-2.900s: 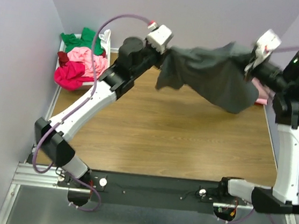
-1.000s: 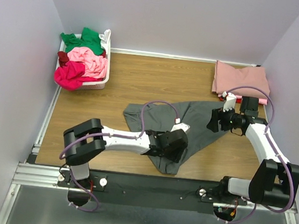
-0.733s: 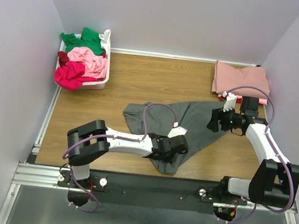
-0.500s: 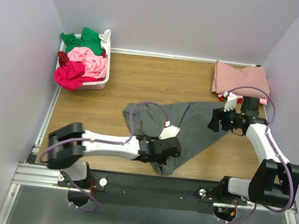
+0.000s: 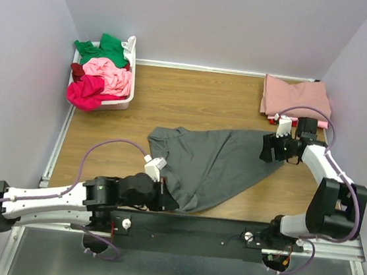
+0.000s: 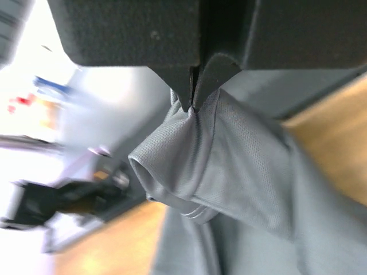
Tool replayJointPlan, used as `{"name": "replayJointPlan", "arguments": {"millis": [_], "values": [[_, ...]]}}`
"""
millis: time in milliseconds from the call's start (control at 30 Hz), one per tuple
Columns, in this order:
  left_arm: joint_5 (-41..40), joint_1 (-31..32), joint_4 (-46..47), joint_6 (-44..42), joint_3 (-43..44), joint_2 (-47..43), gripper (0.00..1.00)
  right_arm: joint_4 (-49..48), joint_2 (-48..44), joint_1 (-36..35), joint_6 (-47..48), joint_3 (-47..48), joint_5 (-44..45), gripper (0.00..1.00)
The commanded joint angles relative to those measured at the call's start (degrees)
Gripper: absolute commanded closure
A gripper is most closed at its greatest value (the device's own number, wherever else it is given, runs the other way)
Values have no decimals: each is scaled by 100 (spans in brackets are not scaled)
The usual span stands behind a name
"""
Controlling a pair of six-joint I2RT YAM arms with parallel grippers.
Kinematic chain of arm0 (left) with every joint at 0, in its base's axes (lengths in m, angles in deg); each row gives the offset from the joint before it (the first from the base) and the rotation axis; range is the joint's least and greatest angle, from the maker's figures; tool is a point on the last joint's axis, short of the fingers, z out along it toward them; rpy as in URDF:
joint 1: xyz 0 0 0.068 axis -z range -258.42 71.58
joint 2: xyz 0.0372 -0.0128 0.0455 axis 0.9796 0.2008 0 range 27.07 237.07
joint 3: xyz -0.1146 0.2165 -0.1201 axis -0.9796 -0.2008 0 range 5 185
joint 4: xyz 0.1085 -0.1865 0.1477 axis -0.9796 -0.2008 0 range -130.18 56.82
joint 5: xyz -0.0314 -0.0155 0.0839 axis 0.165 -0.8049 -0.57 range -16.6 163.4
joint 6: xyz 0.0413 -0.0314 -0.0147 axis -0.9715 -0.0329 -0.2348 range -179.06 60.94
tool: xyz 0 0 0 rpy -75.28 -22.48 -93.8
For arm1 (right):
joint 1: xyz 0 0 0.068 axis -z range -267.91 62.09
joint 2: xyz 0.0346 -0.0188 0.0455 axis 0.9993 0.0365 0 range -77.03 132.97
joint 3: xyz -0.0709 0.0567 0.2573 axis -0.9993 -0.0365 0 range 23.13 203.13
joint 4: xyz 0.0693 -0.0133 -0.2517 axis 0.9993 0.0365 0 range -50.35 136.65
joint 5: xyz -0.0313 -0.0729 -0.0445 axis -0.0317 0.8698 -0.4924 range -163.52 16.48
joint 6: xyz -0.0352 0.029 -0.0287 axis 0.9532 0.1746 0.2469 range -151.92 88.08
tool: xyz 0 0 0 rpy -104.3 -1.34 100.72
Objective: Fold and stack the t-shirts
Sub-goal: Flatten the tshirt out
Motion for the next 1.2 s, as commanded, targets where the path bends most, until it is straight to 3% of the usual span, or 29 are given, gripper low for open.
{"name": "replayJointPlan", "arguments": {"millis": [0,67,100,167,200,433,533,700,800,933,1067,1167], "values": [[972,52,265,702,-323,-909,95,-24,510,53,413,445,-75,20],[1054,60,-32,711,-280,-1402,79,168,747,45,544,682,-453,23],[1037,60,-173,693,-140,-1534,56,509,966,36,710,962,-907,26],[853,69,-630,579,140,-1851,37,879,1169,-86,974,1271,-1271,28],[800,60,-727,492,221,-1921,34,1116,1275,-157,1028,1498,-1516,29],[1,52,-1027,17,678,-1931,25,1602,1477,-1376,1301,1817,-1993,29],[-1086,52,-1036,-343,1072,-1738,21,1532,1836,-1756,1117,2044,-1800,32],[-2142,34,-913,-941,1564,-1229,18,1497,2487,-1836,871,2641,-1450,40],[-2338,-54,-922,-1310,1846,-693,16,1444,2699,-1845,791,2810,-1282,43],[-1918,-501,-527,-1802,1830,-122,15,1382,2893,-1871,738,2819,-1228,45],[-603,-1834,263,-2556,1514,38,16,1312,3077,-1968,686,2871,-1176,48],[-151,-2259,475,-2769,1417,117,17,1286,3183,-1995,650,2951,-1132,48]]}}
